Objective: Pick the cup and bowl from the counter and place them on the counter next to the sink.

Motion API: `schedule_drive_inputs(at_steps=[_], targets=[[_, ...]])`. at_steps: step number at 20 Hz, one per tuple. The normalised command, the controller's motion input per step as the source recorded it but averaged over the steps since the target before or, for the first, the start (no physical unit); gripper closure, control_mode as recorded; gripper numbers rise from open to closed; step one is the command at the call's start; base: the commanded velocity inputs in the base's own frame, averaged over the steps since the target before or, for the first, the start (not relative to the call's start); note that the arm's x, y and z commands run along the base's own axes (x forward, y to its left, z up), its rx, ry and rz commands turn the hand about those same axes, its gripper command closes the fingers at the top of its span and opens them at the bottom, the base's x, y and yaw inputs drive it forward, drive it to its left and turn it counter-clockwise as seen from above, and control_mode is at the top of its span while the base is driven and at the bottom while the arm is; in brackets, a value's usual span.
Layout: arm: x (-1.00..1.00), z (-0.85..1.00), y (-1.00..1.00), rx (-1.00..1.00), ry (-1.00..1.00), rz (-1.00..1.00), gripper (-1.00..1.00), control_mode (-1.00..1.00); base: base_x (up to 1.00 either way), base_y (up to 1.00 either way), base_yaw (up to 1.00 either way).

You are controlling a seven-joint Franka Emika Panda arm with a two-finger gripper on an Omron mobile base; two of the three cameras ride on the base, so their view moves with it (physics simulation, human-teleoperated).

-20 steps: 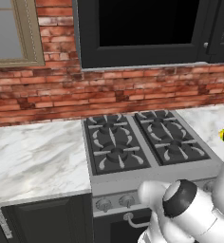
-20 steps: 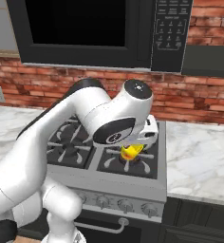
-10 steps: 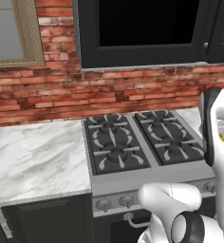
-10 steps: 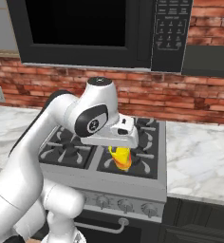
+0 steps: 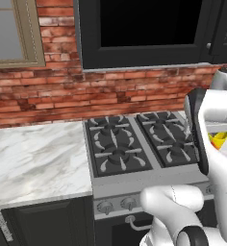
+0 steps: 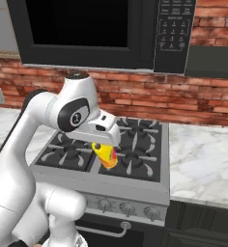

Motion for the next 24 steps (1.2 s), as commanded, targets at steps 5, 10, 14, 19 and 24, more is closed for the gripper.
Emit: schedule_drive_inputs(at_steps=[5, 10, 14, 19, 24], targets=[[0.0, 0.0, 0.64, 0.0, 0.0, 0.0, 1.0, -1.0, 0.0, 0.0, 0.0], [0.0, 0.0, 0.51, 0.0, -0.02, 0.01, 1.0, -1.0, 0.0, 0.0, 0.0], [0.0, 0.0, 0.48, 0.03, -0.02, 0.04, 1.0, -1.0, 0.0, 0.0, 0.0], [0.0, 0.0, 0.11, 0.02, 0.0, 0.02, 1.0, -1.0, 0.0, 0.0, 0.0], [0.0, 0.0, 0.0, 0.0, 0.0, 0.0, 1.0, -1.0, 0.0, 0.0, 0.0]])
